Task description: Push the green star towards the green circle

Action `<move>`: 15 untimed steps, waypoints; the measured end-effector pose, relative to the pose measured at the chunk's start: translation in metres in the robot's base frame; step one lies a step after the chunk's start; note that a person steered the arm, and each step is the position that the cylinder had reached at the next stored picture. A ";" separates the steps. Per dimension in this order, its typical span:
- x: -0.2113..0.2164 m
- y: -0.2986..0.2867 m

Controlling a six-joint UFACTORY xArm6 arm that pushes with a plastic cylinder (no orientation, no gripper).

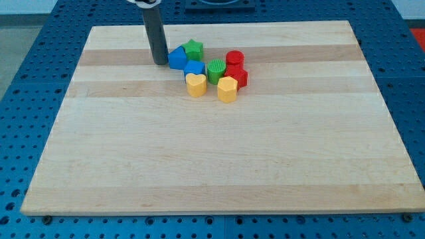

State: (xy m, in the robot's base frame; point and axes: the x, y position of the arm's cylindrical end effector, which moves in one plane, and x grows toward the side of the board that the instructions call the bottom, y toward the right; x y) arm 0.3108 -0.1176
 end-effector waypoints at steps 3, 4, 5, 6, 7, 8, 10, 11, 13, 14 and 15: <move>-0.013 -0.012; -0.038 -0.010; -0.058 0.013; -0.046 0.036; -0.030 0.058; -0.027 0.064; -0.048 0.028; -0.050 -0.011; -0.030 -0.061; -0.021 -0.065; -0.021 -0.065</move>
State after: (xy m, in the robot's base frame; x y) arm 0.2896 -0.1827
